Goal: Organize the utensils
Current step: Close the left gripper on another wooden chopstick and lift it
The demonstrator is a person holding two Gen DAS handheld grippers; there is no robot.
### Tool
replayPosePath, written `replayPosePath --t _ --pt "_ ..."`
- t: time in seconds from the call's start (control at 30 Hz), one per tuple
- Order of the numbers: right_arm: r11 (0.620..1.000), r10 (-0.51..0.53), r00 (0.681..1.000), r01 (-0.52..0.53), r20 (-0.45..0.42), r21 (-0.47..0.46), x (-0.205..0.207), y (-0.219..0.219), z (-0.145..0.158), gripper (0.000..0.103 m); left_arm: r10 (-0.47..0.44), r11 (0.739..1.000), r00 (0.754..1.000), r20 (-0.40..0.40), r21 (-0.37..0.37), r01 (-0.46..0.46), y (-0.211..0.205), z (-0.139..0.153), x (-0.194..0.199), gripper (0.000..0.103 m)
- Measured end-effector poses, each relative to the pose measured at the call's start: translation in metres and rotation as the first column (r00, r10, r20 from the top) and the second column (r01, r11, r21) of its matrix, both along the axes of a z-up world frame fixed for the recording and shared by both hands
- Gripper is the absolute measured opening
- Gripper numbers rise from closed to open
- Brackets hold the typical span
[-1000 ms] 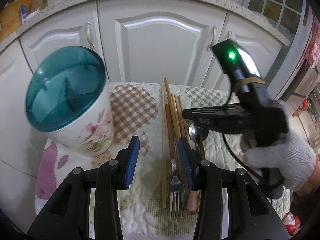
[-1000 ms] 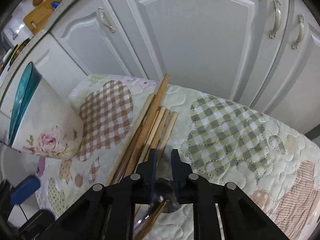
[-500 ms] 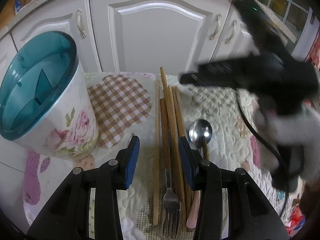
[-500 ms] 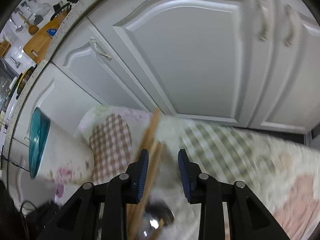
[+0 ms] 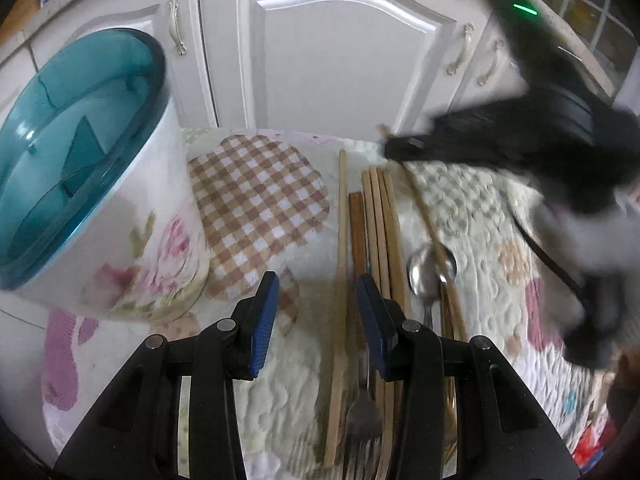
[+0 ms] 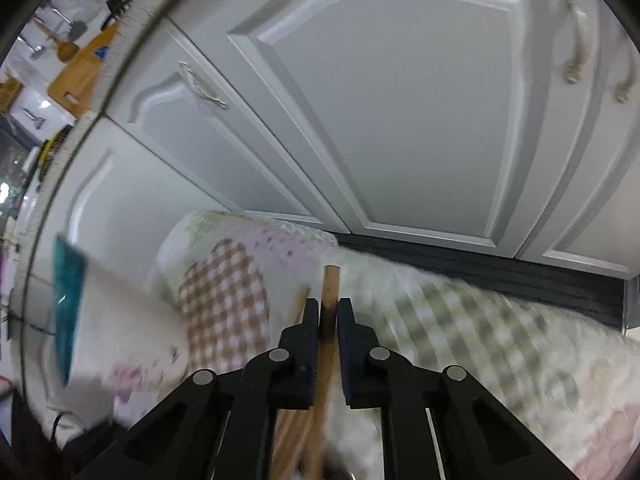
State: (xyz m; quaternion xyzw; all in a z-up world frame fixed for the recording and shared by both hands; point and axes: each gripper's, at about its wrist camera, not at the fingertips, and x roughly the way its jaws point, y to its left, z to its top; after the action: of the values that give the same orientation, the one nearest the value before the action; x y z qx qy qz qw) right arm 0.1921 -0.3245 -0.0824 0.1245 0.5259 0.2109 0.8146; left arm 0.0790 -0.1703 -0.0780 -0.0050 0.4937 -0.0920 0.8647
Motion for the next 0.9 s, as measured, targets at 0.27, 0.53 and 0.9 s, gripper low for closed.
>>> replayPosePath --t 0.27,0.53,0.9 --pt "0.998 -0.046 0.999 0.046 0.003 0.035 -0.037 -0.047 0.002 0.008 0.026 0.999 1.0 0.015 0.021 -0.027 -0.022 0.0 0.036 0.039" --pt "0.994 -0.066 0.998 0.064 0.01 0.091 -0.043 -0.06 0.002 0.008 0.067 0.993 0.997 0.03 0.094 -0.07 -0.042 -0.006 0.085 0.038" --pt "0.99 -0.073 0.997 0.072 0.009 0.125 -0.048 -0.067 0.001 0.008 0.016 0.993 0.999 -0.041 0.117 -0.011 -0.057 -0.025 0.122 0.021"
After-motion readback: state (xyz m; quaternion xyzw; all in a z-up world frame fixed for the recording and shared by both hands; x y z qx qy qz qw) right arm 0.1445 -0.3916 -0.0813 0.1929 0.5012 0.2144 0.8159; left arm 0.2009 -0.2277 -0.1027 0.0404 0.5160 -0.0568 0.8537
